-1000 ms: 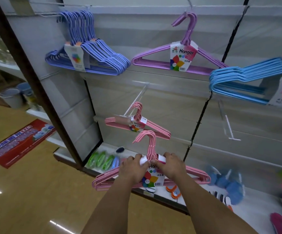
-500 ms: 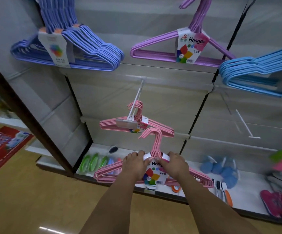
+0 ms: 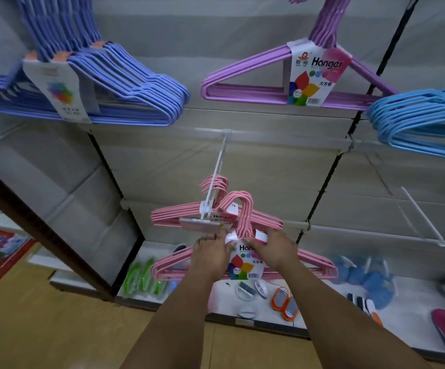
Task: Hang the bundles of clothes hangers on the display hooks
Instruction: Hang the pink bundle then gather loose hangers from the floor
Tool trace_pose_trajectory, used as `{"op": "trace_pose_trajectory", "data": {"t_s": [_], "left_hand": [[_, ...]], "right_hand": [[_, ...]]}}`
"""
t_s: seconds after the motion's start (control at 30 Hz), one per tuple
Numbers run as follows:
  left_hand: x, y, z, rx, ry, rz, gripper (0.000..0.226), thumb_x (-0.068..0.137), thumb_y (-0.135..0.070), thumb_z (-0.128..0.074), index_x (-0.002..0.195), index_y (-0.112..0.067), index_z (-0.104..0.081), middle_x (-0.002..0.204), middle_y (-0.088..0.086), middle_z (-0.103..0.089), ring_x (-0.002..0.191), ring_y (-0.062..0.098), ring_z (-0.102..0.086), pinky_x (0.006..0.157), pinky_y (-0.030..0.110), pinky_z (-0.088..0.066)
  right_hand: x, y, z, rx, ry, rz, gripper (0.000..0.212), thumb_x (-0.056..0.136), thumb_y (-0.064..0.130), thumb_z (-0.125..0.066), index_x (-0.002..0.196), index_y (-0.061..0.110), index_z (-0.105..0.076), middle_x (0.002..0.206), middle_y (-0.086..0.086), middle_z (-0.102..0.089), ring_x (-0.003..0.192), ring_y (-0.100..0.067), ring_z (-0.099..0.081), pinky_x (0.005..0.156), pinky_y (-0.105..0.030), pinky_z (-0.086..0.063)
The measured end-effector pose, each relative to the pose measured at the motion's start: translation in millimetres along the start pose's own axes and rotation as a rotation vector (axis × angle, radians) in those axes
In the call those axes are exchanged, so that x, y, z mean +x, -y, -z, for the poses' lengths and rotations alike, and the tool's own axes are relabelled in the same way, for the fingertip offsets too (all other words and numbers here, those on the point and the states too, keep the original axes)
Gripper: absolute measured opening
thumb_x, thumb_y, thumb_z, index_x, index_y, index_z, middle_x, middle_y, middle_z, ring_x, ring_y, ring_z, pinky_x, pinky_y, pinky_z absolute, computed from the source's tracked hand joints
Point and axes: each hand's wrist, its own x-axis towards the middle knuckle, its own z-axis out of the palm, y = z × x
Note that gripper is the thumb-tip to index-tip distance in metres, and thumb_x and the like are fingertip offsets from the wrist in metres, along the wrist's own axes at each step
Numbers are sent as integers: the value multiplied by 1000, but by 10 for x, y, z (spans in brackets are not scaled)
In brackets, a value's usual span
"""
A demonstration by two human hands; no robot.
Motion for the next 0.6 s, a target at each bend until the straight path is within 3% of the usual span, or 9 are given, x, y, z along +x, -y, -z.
{"op": "trace_pose_trajectory", "data": {"t_s": [0.07, 0.17, 0.33, 0.47, 0.6], "left_hand": [[77, 79, 4, 28, -19, -18, 45, 101, -48, -23, 139, -24, -29, 127, 11, -58, 119, 29, -51, 105, 42, -37], [142, 187, 37, 62, -34, -67, 49, 101, -47, -23, 141, -21, -34, 139, 11, -48, 129, 27, -42, 110, 39, -27], [232, 366, 105, 55, -14, -116, 39, 102, -45, -25, 119, -20, -50, 128, 6, -53, 120, 22, -45, 105, 35, -28], [279, 505, 164, 17, -101, -159, 35, 102, -39, -29, 126, -23, -49, 133, 2, -49, 124, 18, -40, 105, 27, -24], [368, 696, 88, -105, -173, -126, 38, 96, -43, -44, 129, -23, -49, 130, 0, -48, 117, 16, -40, 101, 24, -27]], "right_hand": [[52, 51, -55, 7, -15, 0, 82, 77, 80, -39, 127, 16, -51, 129, -8, -55, 120, -29, -49, 104, -46, -37], [65, 117, -156, 15, -54, 12, 75, 84, 72, -42, 131, 13, -44, 132, -9, -48, 124, -28, -43, 108, -45, -31], [71, 221, -314, 73, -132, 77, 73, 86, 69, -41, 137, 17, -38, 134, -7, -45, 126, -26, -40, 107, -42, -29], [121, 368, -321, 21, -123, 100, 60, 92, 56, -44, 134, 14, -41, 128, -7, -46, 119, -24, -42, 103, -38, -33], [164, 496, -381, 30, -92, 136, 53, 94, 44, -51, 136, 15, -40, 127, -8, -46, 116, -23, -44, 100, -37, -37]]}}
